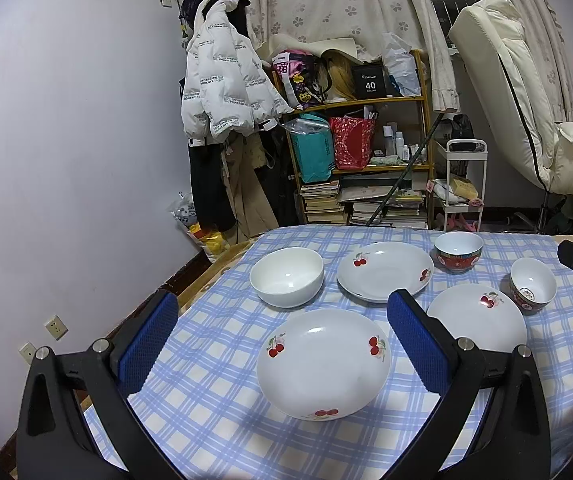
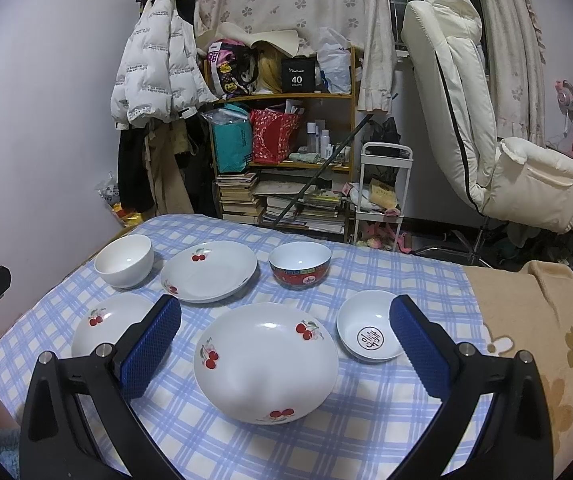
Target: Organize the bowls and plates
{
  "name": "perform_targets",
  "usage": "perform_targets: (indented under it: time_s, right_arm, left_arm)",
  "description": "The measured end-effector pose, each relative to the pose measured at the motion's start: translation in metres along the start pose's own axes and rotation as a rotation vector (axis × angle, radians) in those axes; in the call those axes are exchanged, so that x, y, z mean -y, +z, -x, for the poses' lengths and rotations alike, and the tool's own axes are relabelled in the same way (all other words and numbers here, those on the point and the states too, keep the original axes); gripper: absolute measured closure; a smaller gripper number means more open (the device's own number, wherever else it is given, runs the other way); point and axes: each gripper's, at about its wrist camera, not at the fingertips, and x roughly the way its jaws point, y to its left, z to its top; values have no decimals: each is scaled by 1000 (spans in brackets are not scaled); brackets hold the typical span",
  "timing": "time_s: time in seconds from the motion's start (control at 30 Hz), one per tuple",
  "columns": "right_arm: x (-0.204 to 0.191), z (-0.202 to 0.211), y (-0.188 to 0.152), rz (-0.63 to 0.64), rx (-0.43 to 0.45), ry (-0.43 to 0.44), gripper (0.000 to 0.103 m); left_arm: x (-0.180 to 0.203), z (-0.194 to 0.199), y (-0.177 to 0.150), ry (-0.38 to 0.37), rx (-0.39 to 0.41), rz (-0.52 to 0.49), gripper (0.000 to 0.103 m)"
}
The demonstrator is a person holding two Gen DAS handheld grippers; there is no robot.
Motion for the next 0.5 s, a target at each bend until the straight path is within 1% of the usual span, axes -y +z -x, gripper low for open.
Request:
perform_targets:
  time_s: [0.5]
  right_arm:
    - [0, 1, 1, -1, -1, 1, 0]
  left_arm:
    - [1, 0, 0, 2, 0, -3, 1]
